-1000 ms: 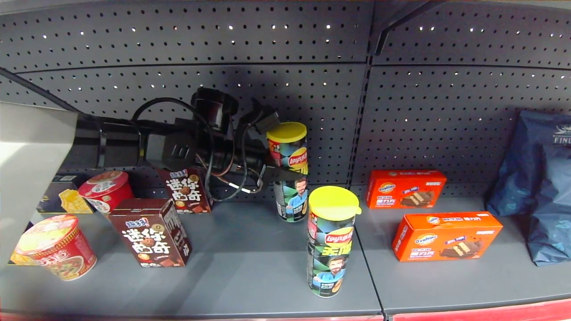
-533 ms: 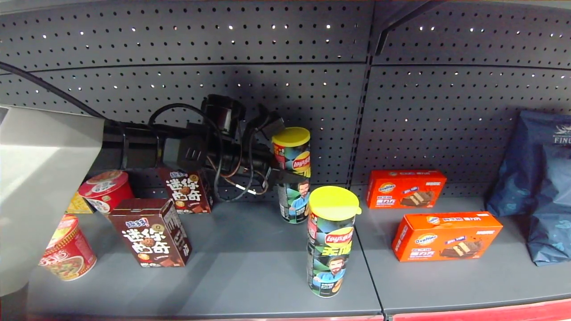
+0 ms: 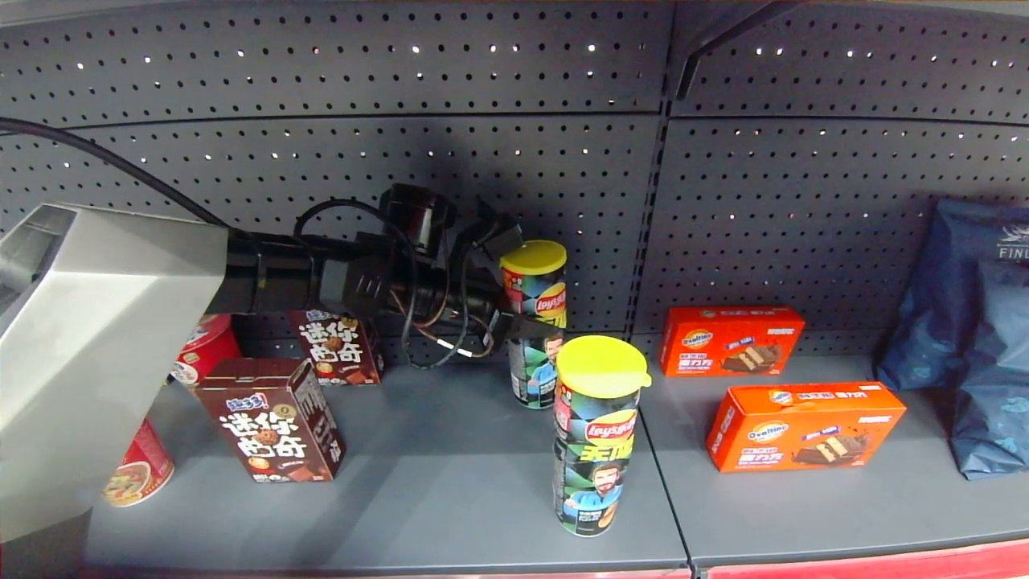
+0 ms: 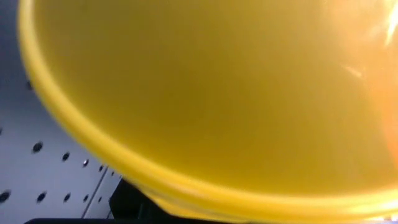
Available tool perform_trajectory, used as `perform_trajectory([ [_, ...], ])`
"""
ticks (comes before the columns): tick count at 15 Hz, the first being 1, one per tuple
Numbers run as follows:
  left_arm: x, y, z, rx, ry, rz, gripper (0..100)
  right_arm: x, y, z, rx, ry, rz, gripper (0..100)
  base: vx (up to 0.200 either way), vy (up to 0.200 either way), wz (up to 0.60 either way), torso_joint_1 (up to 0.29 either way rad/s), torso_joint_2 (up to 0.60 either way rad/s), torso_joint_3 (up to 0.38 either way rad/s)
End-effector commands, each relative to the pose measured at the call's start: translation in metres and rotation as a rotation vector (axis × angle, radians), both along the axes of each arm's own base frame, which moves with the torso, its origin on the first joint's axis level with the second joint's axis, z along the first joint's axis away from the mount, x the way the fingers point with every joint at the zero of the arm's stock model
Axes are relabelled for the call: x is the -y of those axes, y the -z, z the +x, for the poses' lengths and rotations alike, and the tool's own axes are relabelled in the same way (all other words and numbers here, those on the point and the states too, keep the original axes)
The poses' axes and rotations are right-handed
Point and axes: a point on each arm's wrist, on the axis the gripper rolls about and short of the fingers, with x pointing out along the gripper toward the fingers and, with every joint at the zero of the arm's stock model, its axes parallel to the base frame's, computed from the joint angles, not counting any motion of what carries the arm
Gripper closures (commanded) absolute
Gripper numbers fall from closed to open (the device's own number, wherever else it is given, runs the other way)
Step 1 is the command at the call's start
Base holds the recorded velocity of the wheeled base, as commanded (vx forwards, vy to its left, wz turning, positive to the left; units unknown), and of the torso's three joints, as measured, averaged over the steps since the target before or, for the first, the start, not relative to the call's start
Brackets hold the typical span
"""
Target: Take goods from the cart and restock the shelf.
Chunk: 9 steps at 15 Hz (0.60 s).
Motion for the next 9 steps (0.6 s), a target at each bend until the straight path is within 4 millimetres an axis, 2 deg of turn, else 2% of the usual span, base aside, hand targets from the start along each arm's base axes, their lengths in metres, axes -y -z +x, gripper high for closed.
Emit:
perform_trajectory([
  [1,0.0053,0.0078,0.0024,-0.013,0.008,0.005,100,0.0000,-0.0001,0.0001,-0.001,0.000,-0.001,0,0.000,0.000,0.00,0.000,0.00,0.000],
  [8,0.0113,0.0133,0.0038,-0.018,0.019,0.008,100,0.0000,-0.0001,0.0001,-0.001,0.000,-0.001,0,0.000,0.000,0.00,0.000,0.00,0.000],
  [9,0.0112,0.0134,0.0038,-0.019,0.018,0.009,0,0.0000,-0.0001,0.0001,-0.001,-0.001,-0.001,0,0.000,0.000,0.00,0.000,0.00,0.000],
])
